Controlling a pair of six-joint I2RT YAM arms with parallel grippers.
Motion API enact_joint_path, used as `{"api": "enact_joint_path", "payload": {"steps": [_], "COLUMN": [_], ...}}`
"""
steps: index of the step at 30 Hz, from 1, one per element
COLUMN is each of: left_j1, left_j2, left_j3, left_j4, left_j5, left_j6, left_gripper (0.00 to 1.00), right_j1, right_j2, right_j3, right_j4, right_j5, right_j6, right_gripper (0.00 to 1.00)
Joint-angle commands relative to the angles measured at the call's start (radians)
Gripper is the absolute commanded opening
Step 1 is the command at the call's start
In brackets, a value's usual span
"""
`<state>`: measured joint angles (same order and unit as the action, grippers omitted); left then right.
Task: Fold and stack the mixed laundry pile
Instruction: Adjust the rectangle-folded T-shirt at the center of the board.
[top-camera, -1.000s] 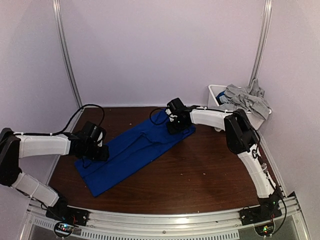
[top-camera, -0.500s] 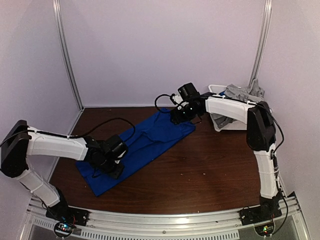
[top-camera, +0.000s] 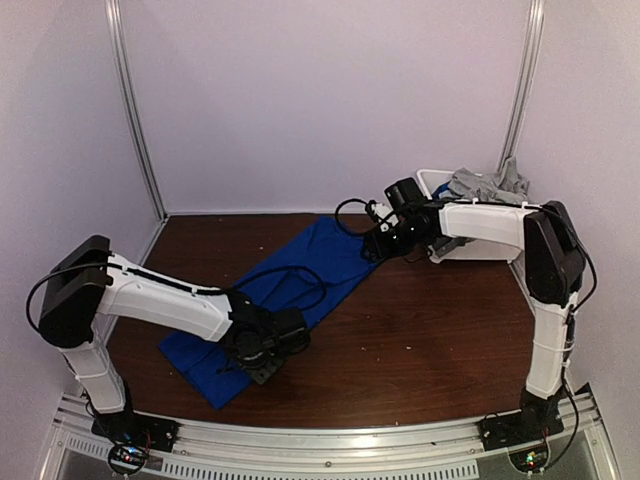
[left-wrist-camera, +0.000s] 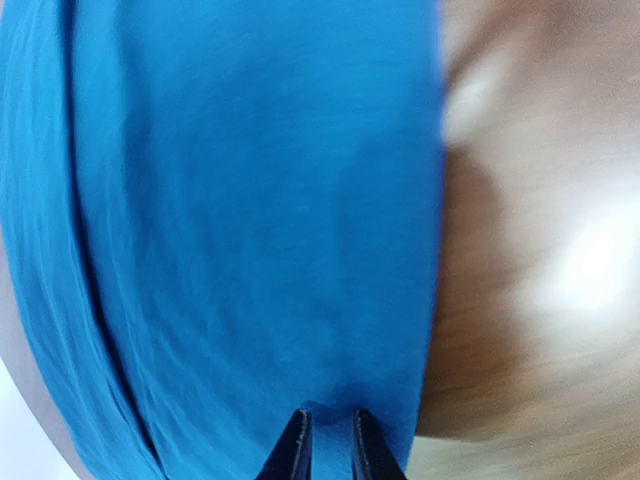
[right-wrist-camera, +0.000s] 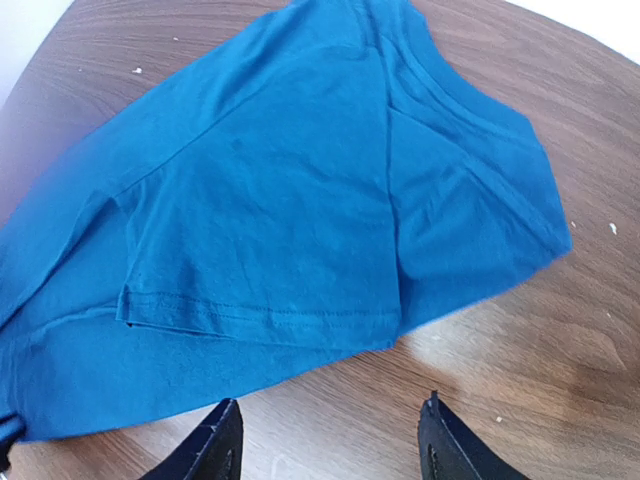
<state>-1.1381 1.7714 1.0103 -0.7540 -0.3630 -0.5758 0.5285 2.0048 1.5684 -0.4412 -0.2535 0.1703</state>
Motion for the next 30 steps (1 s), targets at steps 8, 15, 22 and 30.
{"api": "enact_joint_path", "payload": {"steps": [8, 15, 22, 30], "left_j1": [-0.215, -0.158, 0.194, 0.410], "left_j2": [0.297, 0.052, -0.213, -0.059], "left_j3": [0.403, 0.335, 0.156, 0.250], "left_j4": [0.143, 0.307, 0.437, 0.484], "left_j5": [0.275, 0.228, 0.321, 0.363], "left_j6": [-0.001, 0.091, 0.123, 0.159], "left_gripper": [0.15, 0.16, 0.17, 0.16], "right_j1": [-0.051, -0.075, -0.053, -0.018], "right_j2": [-0.165, -0.212, -0.167, 0.014], "right_j3": [-0.105, -0.149, -0.180, -0.061], "right_j4": [0.035, 0.044, 0.107, 0.083], "right_j5": [-0.021, -0.046, -0.107, -0.019], "right_j6": [0.011, 0.016, 0.074, 0.107], "right_gripper": [0.60, 0.60, 0.52, 0.41]}}
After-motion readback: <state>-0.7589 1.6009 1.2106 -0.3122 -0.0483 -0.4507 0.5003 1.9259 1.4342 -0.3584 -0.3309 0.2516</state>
